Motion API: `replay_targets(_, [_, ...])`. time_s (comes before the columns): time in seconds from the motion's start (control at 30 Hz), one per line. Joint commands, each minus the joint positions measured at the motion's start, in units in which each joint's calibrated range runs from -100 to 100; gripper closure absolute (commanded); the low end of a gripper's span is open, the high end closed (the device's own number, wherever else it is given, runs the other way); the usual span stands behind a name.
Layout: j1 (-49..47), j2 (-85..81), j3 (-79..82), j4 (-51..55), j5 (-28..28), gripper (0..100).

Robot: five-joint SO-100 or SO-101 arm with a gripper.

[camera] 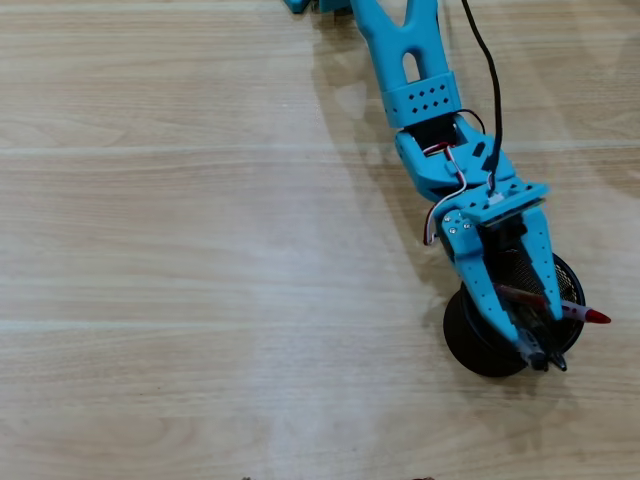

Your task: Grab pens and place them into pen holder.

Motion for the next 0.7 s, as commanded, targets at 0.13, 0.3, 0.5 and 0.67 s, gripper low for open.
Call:
replay_targets(0.13, [-1.91,-42.36,9.91,54.54,22.04,90])
replay_targets(0.3, [5.11,-74.23,34.35,102.84,35.63,85])
replay_targets(0.5, [12.85,-107.2,74.01,110.75,39.71,82])
replay_targets(0.67, [15.11,-142.28,96.83,122.35,42.59,83])
